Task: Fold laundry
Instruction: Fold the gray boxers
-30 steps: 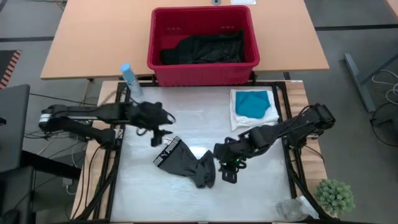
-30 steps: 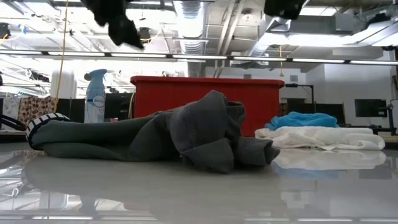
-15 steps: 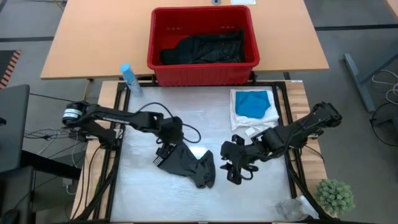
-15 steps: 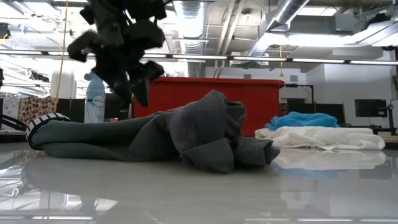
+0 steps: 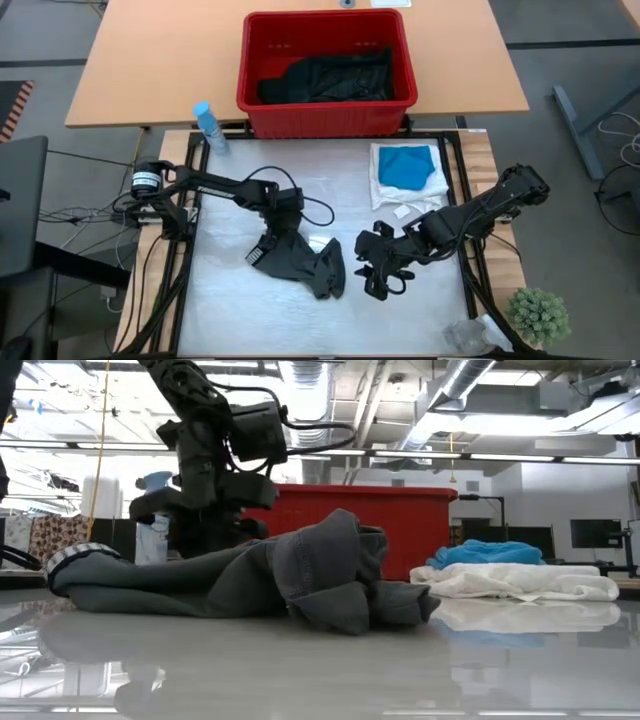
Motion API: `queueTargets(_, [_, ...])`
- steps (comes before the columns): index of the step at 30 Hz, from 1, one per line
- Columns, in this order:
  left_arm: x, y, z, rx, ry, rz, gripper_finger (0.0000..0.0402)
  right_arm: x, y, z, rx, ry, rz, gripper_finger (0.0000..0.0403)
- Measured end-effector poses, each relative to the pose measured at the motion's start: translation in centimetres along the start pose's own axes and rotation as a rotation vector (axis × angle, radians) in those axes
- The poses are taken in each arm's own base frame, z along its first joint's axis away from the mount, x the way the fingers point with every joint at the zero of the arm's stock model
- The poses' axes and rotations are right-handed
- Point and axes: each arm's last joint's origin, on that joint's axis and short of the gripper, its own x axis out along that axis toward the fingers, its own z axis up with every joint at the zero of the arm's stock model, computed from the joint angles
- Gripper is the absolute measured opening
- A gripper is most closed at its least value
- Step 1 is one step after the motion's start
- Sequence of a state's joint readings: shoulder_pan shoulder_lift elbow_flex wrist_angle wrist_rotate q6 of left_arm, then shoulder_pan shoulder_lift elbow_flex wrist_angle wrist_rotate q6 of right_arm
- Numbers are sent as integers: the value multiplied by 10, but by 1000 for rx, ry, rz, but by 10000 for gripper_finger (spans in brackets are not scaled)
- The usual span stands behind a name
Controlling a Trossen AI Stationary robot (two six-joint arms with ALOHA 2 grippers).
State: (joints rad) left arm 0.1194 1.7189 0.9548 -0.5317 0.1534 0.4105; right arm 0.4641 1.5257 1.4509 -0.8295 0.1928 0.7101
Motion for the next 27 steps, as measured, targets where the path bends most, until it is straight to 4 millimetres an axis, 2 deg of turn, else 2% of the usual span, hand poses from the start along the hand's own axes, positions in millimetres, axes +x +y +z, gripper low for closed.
queueTargets(3, [-1, -2, -2, -7, 31, -14, 21, 0, 0, 0, 0, -1, 0, 193])
queueTargets(6, [-15, -4, -1, -39, 49, -5, 10, 0, -1, 1, -6, -16, -23, 193])
queueTargets(8, [-33, -3, 7, -50, 28, 43, 8, 0, -3, 1, -5, -46, -66, 193])
queueTargets(13, [-98, -6, 24, -40, -51, 177, 3, -1, -8, 5, 24, -157, -198, 193])
queueTargets(18, [-177, -21, 32, -12, -192, 339, 2, 2, -22, 18, 42, -202, -252, 193])
queueTargets(23, [-240, -40, 35, 15, -371, 447, 2, 4, -39, 44, 4, -305, -254, 193])
queueTargets(27, [-273, -60, 35, 114, -503, 405, 2, 2, -53, 69, -54, -428, -252, 193])
